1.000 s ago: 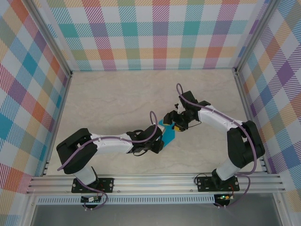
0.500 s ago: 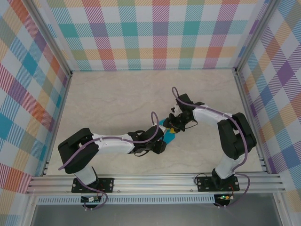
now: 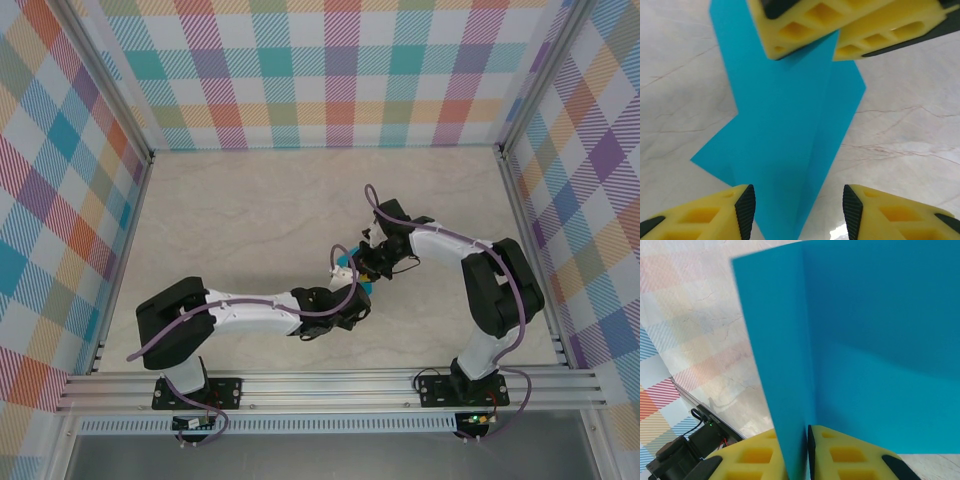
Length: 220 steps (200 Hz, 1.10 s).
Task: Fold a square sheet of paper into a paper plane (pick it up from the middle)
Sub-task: Fourth fold the wing at the center of the table.
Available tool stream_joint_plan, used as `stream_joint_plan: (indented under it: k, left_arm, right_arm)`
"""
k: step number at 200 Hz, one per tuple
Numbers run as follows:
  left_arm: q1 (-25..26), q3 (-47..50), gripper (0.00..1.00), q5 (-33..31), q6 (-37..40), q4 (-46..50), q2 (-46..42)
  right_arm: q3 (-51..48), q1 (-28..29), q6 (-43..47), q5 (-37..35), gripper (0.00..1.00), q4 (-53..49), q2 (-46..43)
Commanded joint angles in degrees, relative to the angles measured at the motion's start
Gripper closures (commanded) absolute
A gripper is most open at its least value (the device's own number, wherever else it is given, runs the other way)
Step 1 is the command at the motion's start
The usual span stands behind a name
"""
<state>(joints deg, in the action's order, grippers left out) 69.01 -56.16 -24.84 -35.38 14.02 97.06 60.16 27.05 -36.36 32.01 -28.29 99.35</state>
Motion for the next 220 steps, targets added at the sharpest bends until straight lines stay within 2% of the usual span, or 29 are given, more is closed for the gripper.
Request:
stream_joint_plan:
  k: [1,94,155,220]
  left_arm:
    - [1.41,-1.16,0.48,-8.02,-5.96,5.48,1.31]
    - [1.58,-1.68,0.54,-7.43,-7.53,2.6,5.16]
    - [1.65,-2.06,0.73,-6.29,-7.42,0.3,6.39]
    - [1.72,-1.73,0.83,-6.21,-7.47,0.04,6.22]
  right_arm:
    - [1.36,-0.06,1.2,1.21,0.83,-0.1,0.93]
    - [1.09,-0.15,1.42,1.39,0.83,-0.71,0.85]
    - [1.01,-0.34,1.55,1.13,0.83,-0.99,1.0]
    - [0.92,-0.5,1.76,1.04,0.84,-1.14,1.09]
